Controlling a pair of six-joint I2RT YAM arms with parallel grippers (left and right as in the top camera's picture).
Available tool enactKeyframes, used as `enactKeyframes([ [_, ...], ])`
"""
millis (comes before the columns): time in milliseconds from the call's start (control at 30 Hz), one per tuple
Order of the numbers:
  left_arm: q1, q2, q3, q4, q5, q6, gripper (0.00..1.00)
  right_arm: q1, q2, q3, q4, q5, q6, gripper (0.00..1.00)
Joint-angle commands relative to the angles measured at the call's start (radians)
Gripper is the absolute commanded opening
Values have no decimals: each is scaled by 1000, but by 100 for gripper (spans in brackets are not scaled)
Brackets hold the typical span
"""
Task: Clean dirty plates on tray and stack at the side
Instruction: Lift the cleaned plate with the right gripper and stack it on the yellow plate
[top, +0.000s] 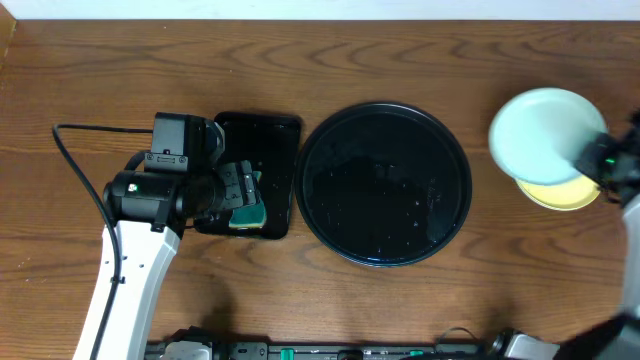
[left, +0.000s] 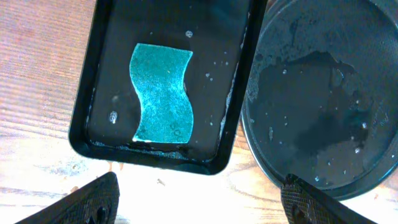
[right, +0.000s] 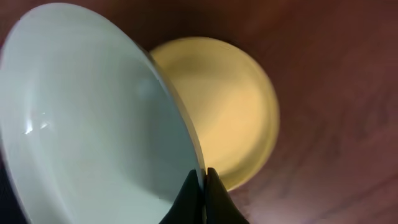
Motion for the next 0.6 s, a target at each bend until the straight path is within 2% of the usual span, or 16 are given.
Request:
enactKeyframes([
  [0,3,-2,7,-2,5,10,84,-89,89,1,3,-106,61,1],
  [133,3,-2,7,-2,5,10,84,-137,165,1,43,-113,60,1],
  [167,3,-2,7,-2,5,10,84,-138,169,1,69,-150,37,29],
  [200,3,-2,7,-2,5,10,84,-138,169,1,76,-163,28,42],
  [233,3,-2,7,-2,5,10,84,-136,158,4,94,-226,6,60],
  [300,3,-2,7,-2,5,10,84,-129,121,10,96,-321,0,76],
  [333,3,-2,7,-2,5,10,84,-122,100,12,93,-354,0,80],
  [400,3,-2,7,-2,5,10,84,-92,27,16,70,-418,0,99],
  [533,3,-2,7,-2,5,10,84,37,-196,16,-53,-486,-18,99],
  [567,3,-2,7,-2,5,10,84,115,-291,16,-102,-488,-52,99],
])
